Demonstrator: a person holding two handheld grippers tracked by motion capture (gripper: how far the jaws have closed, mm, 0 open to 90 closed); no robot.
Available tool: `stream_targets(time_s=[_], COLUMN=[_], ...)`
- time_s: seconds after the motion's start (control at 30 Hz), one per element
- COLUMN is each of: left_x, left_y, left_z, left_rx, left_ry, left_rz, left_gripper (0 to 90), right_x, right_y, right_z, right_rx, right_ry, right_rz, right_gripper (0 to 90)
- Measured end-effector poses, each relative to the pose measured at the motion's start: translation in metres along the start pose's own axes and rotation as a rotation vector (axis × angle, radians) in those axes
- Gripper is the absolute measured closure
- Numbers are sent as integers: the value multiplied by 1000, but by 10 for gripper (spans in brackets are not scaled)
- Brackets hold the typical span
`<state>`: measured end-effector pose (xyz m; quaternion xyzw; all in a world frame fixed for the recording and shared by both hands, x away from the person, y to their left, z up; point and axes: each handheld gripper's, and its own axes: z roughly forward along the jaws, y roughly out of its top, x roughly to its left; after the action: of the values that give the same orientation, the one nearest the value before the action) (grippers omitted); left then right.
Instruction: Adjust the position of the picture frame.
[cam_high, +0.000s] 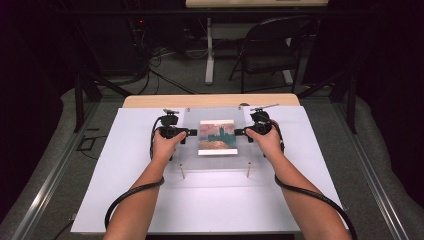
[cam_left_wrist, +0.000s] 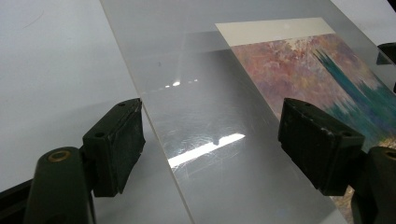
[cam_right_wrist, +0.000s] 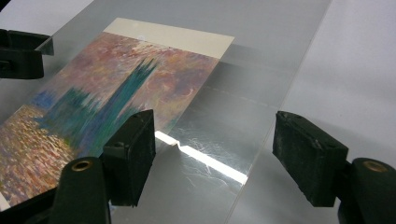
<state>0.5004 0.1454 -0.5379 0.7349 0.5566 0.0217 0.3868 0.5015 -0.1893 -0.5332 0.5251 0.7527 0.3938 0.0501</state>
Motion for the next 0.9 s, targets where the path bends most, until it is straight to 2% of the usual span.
stream_targets(time_s=[0.17,0.23,0.3,0.43,0.67,0.9], left_x=[0,2,3,3,3,4], left_y=[-1,-1,-2,-3,-3,-2], left_z=[0,0,0,1,1,-1], left_rx=[-2,7,9,5,8,11], left_ry=[-3,-17,-43,-47,-46,-48], left_rz=[-4,-11,-26,-30,-33,-36], left_gripper=[225,223,224,223,225,246], right_x=[-3,-5,-6,-7,-8,-8], right_y=[-3,-4,-3,-4,-5,-4], right_z=[1,2,2,3,4,4], right_rx=[-11,-11,-6,-1,10,7], right_ry=[23,37,42,68,85,88], right_rz=[35,59,62,90,110,106], right_gripper=[287,283,282,282,282,283])
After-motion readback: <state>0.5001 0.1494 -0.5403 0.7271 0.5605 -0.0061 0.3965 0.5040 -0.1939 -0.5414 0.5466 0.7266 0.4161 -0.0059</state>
